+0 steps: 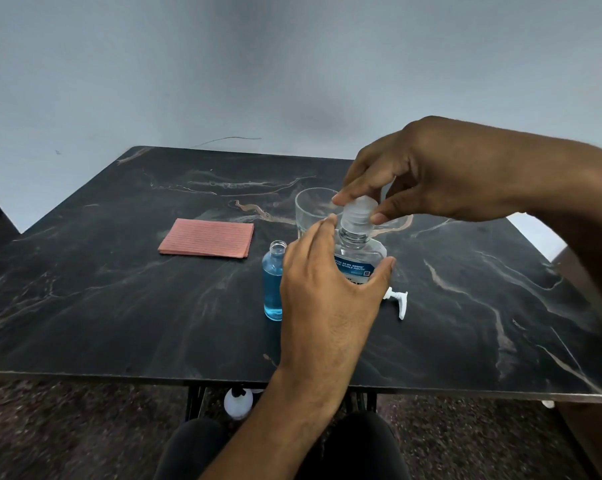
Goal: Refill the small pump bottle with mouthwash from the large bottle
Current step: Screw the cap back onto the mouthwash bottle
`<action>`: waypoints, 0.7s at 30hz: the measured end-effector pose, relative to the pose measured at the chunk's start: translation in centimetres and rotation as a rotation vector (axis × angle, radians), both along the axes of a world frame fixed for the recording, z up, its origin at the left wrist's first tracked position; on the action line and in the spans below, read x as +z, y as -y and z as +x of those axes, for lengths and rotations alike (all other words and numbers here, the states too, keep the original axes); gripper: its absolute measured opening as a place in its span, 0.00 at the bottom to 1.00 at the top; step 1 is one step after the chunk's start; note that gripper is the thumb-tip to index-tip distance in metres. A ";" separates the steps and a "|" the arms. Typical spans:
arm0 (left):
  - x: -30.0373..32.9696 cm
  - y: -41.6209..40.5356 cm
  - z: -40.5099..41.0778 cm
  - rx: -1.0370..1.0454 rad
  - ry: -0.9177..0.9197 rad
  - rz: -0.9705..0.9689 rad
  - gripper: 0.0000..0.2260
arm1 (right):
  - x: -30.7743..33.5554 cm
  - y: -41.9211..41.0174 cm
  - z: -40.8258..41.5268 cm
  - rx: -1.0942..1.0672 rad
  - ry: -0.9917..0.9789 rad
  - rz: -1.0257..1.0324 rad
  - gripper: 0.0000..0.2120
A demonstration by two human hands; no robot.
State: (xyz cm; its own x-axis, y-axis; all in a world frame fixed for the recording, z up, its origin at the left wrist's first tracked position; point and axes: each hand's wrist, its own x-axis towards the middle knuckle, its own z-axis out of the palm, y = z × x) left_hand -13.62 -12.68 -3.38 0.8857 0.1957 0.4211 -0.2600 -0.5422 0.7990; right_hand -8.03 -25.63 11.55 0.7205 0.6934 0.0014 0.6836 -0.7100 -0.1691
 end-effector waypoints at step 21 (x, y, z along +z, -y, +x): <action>0.1 -0.2 -0.2 -0.025 0.017 -0.006 0.32 | 0.0 -2.9 -0.1 -0.236 0.173 -0.185 0.30</action>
State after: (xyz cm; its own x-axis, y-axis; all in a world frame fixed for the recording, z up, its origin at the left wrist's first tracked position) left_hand -13.78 -12.51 -3.32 0.8832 0.1760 0.4348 -0.2869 -0.5306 0.7976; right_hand -8.16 -22.77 11.59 0.8610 0.5078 0.0271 0.5044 -0.8596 0.0811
